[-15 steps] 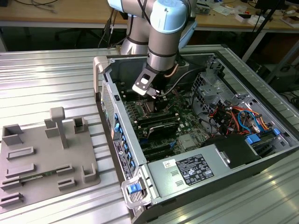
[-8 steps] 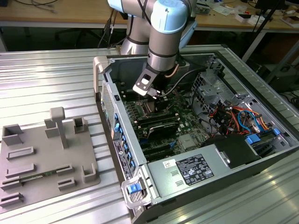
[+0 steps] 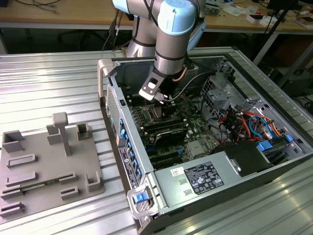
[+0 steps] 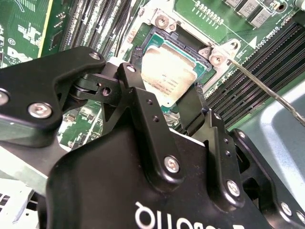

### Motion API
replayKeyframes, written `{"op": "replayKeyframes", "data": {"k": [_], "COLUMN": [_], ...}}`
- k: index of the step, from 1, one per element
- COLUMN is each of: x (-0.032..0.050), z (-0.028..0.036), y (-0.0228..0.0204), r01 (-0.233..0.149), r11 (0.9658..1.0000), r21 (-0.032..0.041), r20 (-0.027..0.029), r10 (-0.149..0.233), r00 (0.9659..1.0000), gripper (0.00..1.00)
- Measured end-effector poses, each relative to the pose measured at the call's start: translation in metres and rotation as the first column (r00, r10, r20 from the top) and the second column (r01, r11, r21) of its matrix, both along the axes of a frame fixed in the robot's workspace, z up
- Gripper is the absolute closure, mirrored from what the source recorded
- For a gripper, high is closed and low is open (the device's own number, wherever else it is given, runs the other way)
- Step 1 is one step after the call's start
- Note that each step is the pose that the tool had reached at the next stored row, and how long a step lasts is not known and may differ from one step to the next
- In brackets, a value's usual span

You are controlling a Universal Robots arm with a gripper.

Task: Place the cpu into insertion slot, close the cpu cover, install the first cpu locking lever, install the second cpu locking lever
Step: 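Place the cpu into insertion slot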

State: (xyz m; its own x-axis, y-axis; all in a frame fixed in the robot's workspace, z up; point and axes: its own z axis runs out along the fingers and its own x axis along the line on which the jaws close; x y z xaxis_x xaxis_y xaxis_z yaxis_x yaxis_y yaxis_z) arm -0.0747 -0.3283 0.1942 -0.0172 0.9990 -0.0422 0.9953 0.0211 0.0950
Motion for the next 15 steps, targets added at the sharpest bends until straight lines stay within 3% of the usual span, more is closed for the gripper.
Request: {"op": "replayKeyframes", "data": {"k": [8,15], "x": [0.0,0.0005], "z": [0.0002,0.0], "y": [0.0,0.0], "r01": [0.001,0.001], "r11": [1.0,1.0], "r21": [0.0015,0.0014], "r20": [-0.0046,-0.0047], "r10": [-0.001,-0.001], "r00": [1.0,1.0], "gripper": [0.45,0.45]}}
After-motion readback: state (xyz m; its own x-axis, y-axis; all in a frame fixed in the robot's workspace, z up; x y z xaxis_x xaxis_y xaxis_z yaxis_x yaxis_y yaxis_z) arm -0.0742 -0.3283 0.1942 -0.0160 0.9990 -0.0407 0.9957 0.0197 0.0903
